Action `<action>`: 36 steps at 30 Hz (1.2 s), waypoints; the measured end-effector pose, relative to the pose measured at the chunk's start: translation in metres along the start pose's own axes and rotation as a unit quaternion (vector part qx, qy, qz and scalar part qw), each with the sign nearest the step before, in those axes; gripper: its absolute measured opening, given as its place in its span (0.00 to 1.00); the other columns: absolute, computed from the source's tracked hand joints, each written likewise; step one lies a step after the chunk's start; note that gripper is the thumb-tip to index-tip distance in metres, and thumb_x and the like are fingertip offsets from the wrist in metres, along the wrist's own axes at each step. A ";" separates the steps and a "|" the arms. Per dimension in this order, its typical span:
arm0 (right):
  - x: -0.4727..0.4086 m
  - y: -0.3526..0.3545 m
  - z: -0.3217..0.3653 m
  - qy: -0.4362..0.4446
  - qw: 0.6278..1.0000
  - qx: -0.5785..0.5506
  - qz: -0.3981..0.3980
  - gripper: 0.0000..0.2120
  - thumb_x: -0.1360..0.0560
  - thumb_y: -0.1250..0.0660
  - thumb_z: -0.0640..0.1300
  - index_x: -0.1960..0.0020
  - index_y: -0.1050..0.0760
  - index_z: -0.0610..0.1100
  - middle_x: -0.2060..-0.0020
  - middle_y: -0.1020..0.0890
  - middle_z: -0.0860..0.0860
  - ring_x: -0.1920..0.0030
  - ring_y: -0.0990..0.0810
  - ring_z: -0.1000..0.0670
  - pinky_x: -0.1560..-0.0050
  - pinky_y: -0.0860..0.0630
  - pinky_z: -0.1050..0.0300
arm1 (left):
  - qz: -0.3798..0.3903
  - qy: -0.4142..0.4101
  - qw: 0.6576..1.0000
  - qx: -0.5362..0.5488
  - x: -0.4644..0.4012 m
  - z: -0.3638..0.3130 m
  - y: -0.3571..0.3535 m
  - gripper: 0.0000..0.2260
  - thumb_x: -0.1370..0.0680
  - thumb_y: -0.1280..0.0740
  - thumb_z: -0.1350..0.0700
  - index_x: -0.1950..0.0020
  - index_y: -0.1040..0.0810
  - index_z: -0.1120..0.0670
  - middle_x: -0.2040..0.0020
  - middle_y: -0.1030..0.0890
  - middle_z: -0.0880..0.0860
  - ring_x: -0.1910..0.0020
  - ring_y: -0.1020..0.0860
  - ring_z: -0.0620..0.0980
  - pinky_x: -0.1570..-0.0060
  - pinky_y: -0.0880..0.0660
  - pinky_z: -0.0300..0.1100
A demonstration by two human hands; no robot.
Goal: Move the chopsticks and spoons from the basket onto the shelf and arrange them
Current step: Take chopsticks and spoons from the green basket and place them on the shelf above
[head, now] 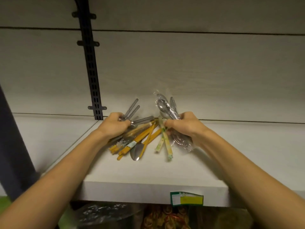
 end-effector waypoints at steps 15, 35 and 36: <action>-0.004 0.015 -0.001 0.050 0.989 0.095 -0.098 0.08 0.26 0.30 0.43 0.55 0.25 0.39 0.65 0.18 0.42 0.75 0.23 0.47 0.74 0.26 0.57 | -0.048 0.000 0.990 -0.135 -0.008 0.006 0.003 0.07 0.20 0.44 0.58 0.44 0.31 0.59 0.47 0.25 0.60 0.50 0.27 0.58 0.55 0.31 0.46; 0.032 -0.048 0.026 0.045 0.997 0.065 0.023 0.12 0.33 0.24 0.40 0.54 0.24 0.38 0.73 0.23 0.48 0.82 0.30 0.56 0.80 0.34 0.65 | -0.044 0.013 0.997 -0.068 0.011 0.000 0.021 0.11 0.29 0.29 0.51 0.53 0.23 0.57 0.57 0.18 0.57 0.56 0.19 0.56 0.51 0.21 0.51; 0.033 -0.052 0.026 0.040 0.996 0.080 0.025 0.13 0.32 0.24 0.39 0.52 0.24 0.38 0.71 0.23 0.48 0.83 0.30 0.56 0.81 0.34 0.65 | -0.030 0.011 0.998 -0.062 0.013 0.000 0.023 0.10 0.28 0.30 0.53 0.52 0.22 0.57 0.57 0.17 0.57 0.56 0.19 0.57 0.51 0.21 0.52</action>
Point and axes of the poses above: each hand's wrist, its own x-axis away from the middle knuckle, its own y-axis out of the back of the hand, z = x × y, the point moved 1 cm from there along -x, towards the middle knuckle
